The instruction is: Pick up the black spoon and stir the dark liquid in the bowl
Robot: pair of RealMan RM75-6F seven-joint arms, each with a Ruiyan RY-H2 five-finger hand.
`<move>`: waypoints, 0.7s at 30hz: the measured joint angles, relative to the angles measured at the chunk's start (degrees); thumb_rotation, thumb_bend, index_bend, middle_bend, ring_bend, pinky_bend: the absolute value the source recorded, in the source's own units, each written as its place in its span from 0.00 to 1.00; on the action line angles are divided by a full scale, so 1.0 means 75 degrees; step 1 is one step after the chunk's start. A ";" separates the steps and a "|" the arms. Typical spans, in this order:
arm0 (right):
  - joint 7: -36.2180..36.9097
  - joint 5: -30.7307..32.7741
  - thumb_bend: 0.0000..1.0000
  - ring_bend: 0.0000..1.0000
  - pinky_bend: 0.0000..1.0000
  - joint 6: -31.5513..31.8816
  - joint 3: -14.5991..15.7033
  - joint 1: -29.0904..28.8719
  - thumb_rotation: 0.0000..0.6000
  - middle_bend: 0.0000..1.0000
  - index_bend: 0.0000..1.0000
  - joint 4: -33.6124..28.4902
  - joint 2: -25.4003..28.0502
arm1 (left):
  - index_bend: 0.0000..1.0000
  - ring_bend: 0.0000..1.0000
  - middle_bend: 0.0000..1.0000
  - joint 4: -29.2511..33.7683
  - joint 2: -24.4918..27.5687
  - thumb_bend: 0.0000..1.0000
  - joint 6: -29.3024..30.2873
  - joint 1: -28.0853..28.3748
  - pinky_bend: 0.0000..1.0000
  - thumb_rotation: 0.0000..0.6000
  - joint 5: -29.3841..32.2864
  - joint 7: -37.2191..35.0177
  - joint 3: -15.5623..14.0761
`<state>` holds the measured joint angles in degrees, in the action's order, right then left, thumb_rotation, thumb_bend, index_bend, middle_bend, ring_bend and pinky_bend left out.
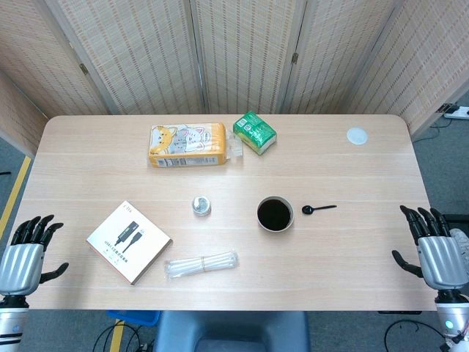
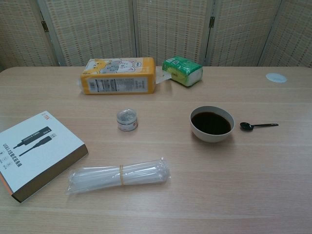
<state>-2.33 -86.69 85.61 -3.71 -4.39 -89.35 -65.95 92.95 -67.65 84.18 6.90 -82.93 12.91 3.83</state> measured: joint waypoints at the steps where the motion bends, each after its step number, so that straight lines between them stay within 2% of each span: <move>1: -0.0001 -0.0004 0.18 0.12 0.10 0.0002 -0.0003 -0.0002 1.00 0.17 0.07 0.0001 -0.0002 | 0.24 0.12 0.15 0.0006 -0.0005 0.18 0.0003 0.0002 0.14 1.00 0.0009 0.0010 0.0007; 10: 0.0023 -0.0004 0.18 0.14 0.12 0.0031 0.0002 0.0016 1.00 0.18 0.08 0.0028 -0.0028 | 0.23 0.12 0.15 -0.0070 -0.0085 0.18 0.0113 0.0014 0.14 1.00 -0.0081 -0.0072 0.0034; 21: 0.0141 -0.0075 0.18 0.20 0.19 0.0181 -0.0024 0.0046 1.00 0.25 0.11 0.0208 -0.0162 | 0.23 0.12 0.15 -0.0067 -0.0093 0.18 0.0132 0.0024 0.14 1.00 -0.0107 -0.0168 0.0043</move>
<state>-1.27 -87.25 86.97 -3.89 -4.04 -87.78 -67.17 92.44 -68.35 85.17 7.09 -83.73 11.65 4.15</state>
